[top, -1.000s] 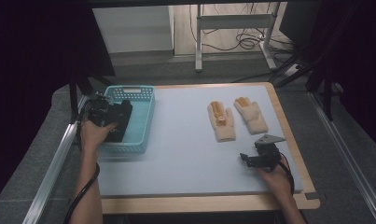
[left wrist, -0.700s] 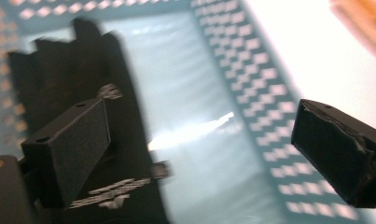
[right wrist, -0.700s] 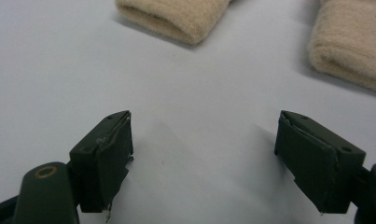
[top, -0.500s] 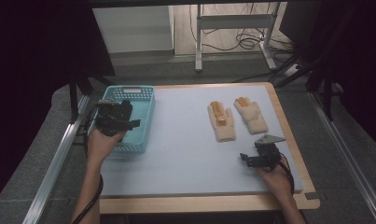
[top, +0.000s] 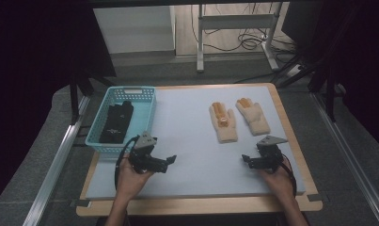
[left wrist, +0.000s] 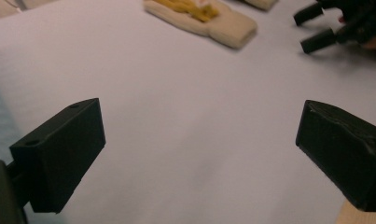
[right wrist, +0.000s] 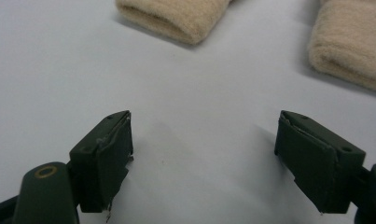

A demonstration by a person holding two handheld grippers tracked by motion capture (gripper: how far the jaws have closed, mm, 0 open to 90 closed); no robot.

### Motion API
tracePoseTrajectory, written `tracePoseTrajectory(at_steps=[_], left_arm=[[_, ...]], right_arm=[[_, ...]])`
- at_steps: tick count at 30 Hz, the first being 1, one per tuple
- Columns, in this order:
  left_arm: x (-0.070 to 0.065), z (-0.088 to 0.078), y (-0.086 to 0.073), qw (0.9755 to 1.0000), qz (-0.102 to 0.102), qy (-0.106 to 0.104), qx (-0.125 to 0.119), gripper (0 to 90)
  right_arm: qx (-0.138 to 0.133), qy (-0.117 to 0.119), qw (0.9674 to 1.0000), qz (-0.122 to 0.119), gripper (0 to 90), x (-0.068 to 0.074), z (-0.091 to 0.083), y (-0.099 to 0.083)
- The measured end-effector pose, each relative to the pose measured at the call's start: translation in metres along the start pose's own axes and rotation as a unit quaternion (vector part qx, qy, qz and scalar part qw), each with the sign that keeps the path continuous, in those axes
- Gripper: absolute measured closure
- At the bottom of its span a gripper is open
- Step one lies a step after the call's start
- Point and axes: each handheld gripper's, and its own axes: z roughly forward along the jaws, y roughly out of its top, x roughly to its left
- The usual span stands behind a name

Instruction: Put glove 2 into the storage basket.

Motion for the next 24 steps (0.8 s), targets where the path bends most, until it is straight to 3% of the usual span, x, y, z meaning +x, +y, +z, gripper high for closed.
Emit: tracePoseTrajectory(at_steps=[4, 8, 14, 17, 24], left_arm=[[-0.012, 0.018, -0.021, 0.9998, 0.012, 0.0, 0.016, 1.9], [-0.012, 0.037, -0.037, 0.9972, 0.024, 0.027, 0.066, 1.9], [-0.006, 0.054, -0.056, 0.994, 0.002, 0.029, 0.106, 2.0], [-0.004, 0.054, -0.056, 0.9942, -0.007, 0.028, 0.104, 2.1], [-0.004, 0.054, -0.056, 0.9938, -0.005, 0.028, 0.108, 1.4]], right_arm=[[0.0, 0.0, 1.0, 0.0, 18.8, 0.0, 0.0, 0.0], [0.0, 0.0, 1.0, 0.0, 18.8, 0.0, 0.0, 0.0], [0.001, 0.001, 1.0, 0.001, 18.8, 0.0, 0.0, 0.0], [0.001, 0.001, 1.0, 0.001, 18.9, 0.0, 0.0, 0.0], [0.0, 0.002, 1.0, 0.008, 24.9, -0.002, -0.003, 0.001]])
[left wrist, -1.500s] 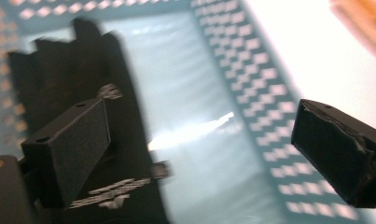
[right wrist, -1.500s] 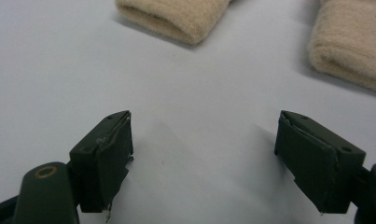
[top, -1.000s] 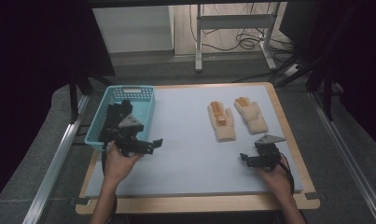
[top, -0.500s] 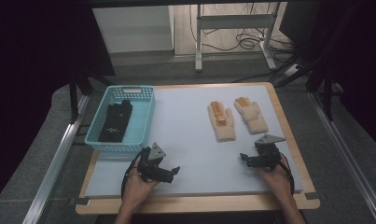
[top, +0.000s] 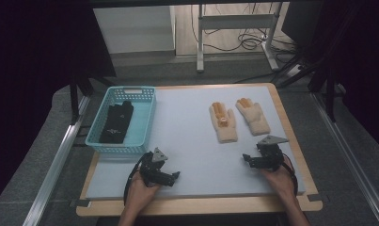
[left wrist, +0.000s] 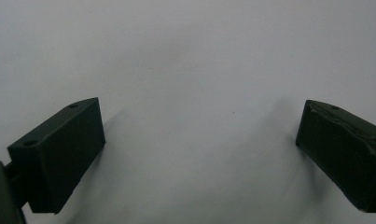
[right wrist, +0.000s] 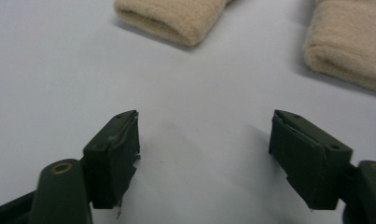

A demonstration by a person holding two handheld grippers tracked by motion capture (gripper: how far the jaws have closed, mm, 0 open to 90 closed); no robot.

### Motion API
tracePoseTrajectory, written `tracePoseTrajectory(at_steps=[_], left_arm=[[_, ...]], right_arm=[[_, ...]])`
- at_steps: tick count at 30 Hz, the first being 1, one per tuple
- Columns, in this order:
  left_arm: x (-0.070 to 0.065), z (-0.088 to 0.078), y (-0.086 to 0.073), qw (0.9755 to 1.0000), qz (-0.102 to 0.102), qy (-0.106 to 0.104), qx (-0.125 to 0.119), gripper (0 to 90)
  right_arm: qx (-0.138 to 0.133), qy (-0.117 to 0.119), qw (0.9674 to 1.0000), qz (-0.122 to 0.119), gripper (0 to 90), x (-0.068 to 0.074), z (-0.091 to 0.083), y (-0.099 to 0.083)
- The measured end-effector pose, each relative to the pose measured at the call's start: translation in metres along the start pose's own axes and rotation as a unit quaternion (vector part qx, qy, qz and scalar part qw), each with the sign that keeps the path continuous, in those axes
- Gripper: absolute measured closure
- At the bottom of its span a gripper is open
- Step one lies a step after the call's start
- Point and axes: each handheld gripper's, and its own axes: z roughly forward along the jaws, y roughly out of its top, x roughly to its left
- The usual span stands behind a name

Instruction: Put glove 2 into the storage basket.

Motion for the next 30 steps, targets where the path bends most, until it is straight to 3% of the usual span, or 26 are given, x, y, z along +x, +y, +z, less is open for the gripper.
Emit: tracePoseTrajectory(at_steps=[4, 8, 9, 12, 17, 22, 26, 30], left_arm=[[0.0, 0.0, 0.0, 1.0, 0.0, 0.0, 0.0, 1.5], [0.0, 0.0, 0.0, 1.0, 0.0, 0.001, -0.001, 1.6], [0.0, 0.0, 0.0, 1.0, -0.001, 0.001, -0.001, 1.6], [0.0, 0.0, 0.0, 1.0, -0.001, 0.001, -0.001, 1.7], [0.0, 0.0, 0.0, 1.0, -0.001, 0.0, -0.002, 1.8], [0.0, 0.0, 0.0, 1.0, -0.002, 0.0, -0.003, 1.9], [0.0, 0.0, 0.0, 1.0, -0.002, 0.0, -0.002, 1.9], [0.0, 0.0, 0.0, 1.0, -0.002, 0.0, -0.002, 1.9]], right_arm=[[-0.012, -0.002, 0.9999, 0.012, 29.3, -0.01, -0.007, 0.009], [-0.027, -0.01, 0.9992, 0.027, 32.6, -0.03, -0.014, 0.031], [-0.033, -0.016, 0.9987, 0.036, 35.4, -0.04, -0.014, 0.041], [-0.035, -0.021, 0.9984, 0.04, 38.1, -0.05, -0.011, 0.049], [-0.021, -0.051, 0.9978, 0.037, 40.5, -0.071, 0.008, 0.063], [-0.02, -0.063, 0.9971, 0.038, 39.7, -0.084, 0.019, 0.074], [-0.022, -0.068, 0.9965, 0.043, 32.6, -0.095, 0.033, 0.086], [-0.003, -0.075, 0.9963, 0.042, 28.4, -0.105, 0.059, 0.088]])
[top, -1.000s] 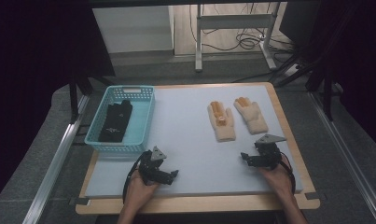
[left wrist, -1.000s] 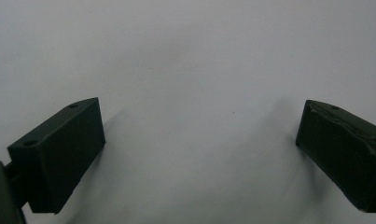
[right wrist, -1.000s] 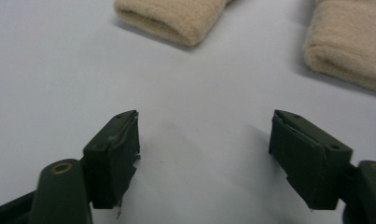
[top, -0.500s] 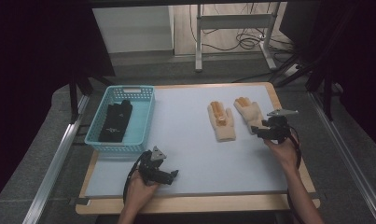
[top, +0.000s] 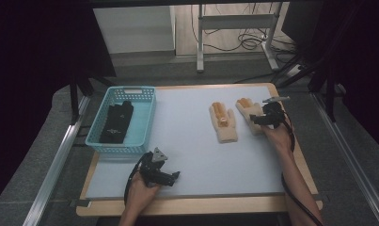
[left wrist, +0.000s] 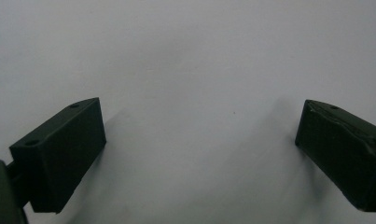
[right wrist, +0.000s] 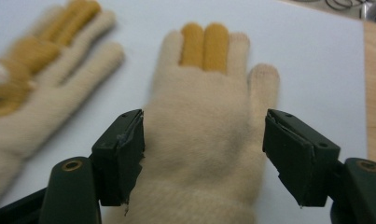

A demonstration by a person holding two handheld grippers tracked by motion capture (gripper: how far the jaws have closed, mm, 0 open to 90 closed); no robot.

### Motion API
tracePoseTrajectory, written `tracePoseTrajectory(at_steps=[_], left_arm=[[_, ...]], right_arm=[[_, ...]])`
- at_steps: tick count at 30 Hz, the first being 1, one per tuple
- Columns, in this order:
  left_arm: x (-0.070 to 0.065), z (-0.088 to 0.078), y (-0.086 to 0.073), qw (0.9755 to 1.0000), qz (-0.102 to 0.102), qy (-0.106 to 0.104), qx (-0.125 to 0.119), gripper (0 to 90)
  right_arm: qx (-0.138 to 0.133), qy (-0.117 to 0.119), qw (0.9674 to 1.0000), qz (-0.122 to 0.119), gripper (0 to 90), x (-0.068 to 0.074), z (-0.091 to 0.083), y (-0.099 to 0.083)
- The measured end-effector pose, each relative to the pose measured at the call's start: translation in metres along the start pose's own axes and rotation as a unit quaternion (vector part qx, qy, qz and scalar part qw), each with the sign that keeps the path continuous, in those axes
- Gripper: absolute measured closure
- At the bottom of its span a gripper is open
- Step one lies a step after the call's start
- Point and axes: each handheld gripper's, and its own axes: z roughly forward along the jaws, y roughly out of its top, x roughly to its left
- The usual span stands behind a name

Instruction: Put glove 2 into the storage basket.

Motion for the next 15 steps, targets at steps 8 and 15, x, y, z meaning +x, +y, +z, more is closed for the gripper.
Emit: tracePoseTrajectory(at_steps=[8, 15], left_arm=[[0.0, 0.0, 0.0, 1.0, 0.001, 0.001, 0.001, 2.0], [0.0, 0.0, 0.0, 1.0, 0.001, 0.0, 0.001, 2.0]], right_arm=[[0.02, 0.03, 0.9991, -0.022, 47.8, 0.005, 0.02, -0.007], [0.014, 0.059, 0.9979, 0.021, 59.8, 0.002, 0.013, -0.011]])
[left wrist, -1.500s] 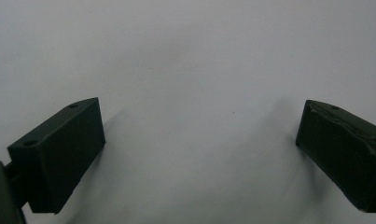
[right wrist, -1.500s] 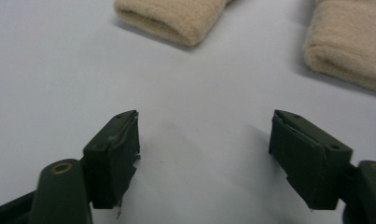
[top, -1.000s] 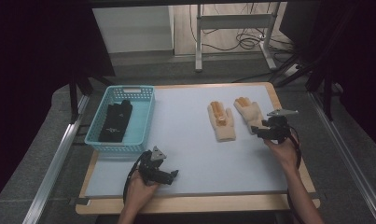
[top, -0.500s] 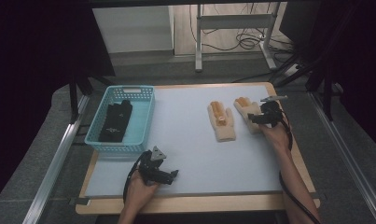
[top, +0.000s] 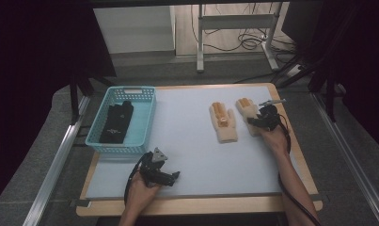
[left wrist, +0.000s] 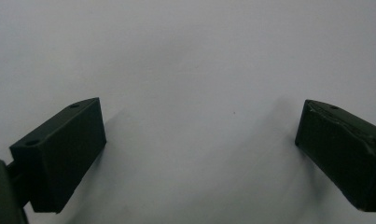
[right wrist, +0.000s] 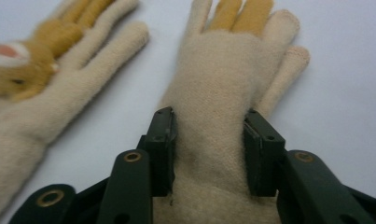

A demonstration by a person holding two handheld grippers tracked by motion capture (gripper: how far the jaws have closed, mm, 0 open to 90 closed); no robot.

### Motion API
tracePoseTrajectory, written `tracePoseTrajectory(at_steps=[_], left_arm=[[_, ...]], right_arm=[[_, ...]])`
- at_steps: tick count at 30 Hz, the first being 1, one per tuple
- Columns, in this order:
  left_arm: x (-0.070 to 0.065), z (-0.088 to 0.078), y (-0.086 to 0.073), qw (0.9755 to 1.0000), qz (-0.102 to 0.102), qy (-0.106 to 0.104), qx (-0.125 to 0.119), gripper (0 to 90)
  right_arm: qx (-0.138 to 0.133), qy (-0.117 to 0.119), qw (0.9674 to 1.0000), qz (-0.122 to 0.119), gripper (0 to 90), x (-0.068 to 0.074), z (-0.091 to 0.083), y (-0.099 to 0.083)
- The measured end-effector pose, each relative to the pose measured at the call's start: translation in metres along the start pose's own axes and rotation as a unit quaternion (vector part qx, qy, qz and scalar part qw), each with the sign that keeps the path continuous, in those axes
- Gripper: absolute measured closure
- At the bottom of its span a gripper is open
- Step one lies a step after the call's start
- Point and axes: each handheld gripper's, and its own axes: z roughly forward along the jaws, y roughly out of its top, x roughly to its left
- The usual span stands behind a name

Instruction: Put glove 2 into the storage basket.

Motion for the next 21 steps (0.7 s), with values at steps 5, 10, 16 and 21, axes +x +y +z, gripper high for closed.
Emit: tracePoseTrajectory(at_steps=[5, 10, 16, 21], left_arm=[[0.0, 0.0, 0.0, 1.0, 0.0, 0.0, 0.0, 2.0], [0.0, 0.0, 0.0, 1.0, -0.003, 0.0, -0.002, 2.0], [0.0, 0.0, 0.0, 1.0, -0.002, 0.001, -0.002, 2.1], [0.0, 0.0, 0.0, 1.0, -0.002, 0.001, -0.001, 2.1]], right_arm=[[-0.028, 0.018, 0.9994, 0.012, 73.5, -0.001, -0.018, -0.005], [-0.032, 0.022, 0.9992, -0.009, 81.0, 0.01, -0.036, -0.003], [-0.049, 0.055, 0.9968, -0.03, 81.4, 0.045, -0.063, 0.009], [-0.051, 0.102, 0.9924, -0.047, 80.8, 0.088, -0.068, 0.015]])
